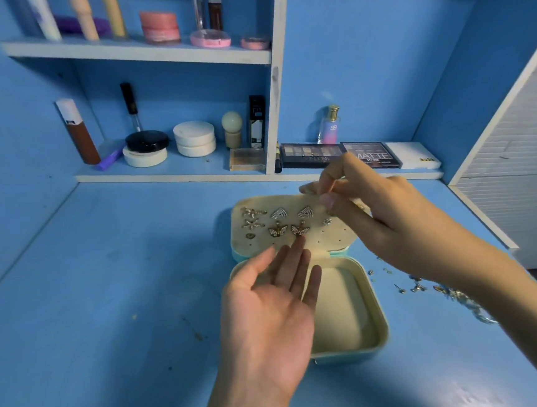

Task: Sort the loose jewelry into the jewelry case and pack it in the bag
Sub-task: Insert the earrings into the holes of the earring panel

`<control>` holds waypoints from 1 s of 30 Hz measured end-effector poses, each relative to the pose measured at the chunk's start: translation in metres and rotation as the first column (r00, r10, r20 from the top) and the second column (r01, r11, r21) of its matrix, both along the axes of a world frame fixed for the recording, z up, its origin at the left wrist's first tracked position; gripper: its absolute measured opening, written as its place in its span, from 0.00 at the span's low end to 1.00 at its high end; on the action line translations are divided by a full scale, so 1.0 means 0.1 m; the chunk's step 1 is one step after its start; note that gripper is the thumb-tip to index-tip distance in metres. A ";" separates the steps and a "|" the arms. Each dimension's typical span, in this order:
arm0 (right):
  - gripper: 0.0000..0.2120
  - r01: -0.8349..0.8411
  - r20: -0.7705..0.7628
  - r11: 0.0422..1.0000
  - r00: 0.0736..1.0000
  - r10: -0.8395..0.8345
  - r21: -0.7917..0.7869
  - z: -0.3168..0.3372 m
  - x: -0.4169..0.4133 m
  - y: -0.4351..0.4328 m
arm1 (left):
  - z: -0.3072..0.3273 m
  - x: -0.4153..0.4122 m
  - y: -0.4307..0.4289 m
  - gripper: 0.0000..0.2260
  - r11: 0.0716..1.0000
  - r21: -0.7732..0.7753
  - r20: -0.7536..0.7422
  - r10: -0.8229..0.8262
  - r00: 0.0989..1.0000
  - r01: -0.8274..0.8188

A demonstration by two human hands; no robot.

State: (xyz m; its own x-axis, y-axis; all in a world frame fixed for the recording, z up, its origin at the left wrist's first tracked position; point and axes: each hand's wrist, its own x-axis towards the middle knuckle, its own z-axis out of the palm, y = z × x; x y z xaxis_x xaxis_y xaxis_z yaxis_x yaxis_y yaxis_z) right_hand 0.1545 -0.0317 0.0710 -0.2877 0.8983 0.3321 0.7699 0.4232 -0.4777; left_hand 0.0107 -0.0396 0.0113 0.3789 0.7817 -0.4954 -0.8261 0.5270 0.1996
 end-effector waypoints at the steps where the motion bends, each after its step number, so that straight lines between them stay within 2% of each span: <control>1: 0.07 -0.005 0.002 1.000 1.000 0.005 -0.013 0.01 0.00 -0.06 | -0.01 -0.01 -0.02 0.23 1.000 0.001 -0.004 0.007 1.000 -0.007; 4: 0.05 -0.024 -0.027 0.999 0.999 0.023 -0.038 0.02 0.00 -0.21 | -0.04 -0.02 -0.08 0.30 0.999 0.021 -0.025 0.038 0.999 -0.038; 7: 0.05 0.018 -0.147 0.998 0.989 -0.026 -0.060 0.07 0.04 -0.24 | -0.04 0.00 -0.14 0.36 0.996 0.055 -0.072 0.069 0.995 -0.065; 10: 0.04 0.046 -0.298 0.994 0.952 -0.075 -0.104 0.09 0.13 -0.08 | -0.01 0.02 -0.17 0.37 0.995 0.057 -0.096 0.081 0.992 -0.076; 12: 0.04 0.019 -0.363 0.981 0.927 -0.089 -0.193 0.07 0.20 0.07 | -0.01 0.02 -0.17 0.36 0.995 0.060 -0.091 0.079 0.993 -0.074; 18: 0.05 -0.103 -0.278 0.860 0.960 -0.046 -0.500 -0.14 0.18 0.43 | -0.09 0.04 -0.18 0.31 0.995 0.075 -0.066 0.069 0.995 -0.064; 21: 0.03 -0.161 -0.256 0.785 0.967 0.003 -0.598 -0.21 0.17 0.50 | -0.18 0.02 -0.22 0.30 0.990 0.138 -0.049 0.048 0.998 -0.041; 26: 0.04 -0.216 -0.254 0.728 0.965 0.059 -0.650 -0.22 0.18 0.53 | -0.25 0.01 -0.27 0.46 0.977 0.206 -0.012 0.062 0.998 -0.058; 30: 0.04 -0.225 -0.244 0.725 0.966 0.081 -0.651 -0.23 0.17 0.54 | -0.28 0.01 -0.27 0.48 0.970 0.236 -0.010 0.067 0.998 -0.063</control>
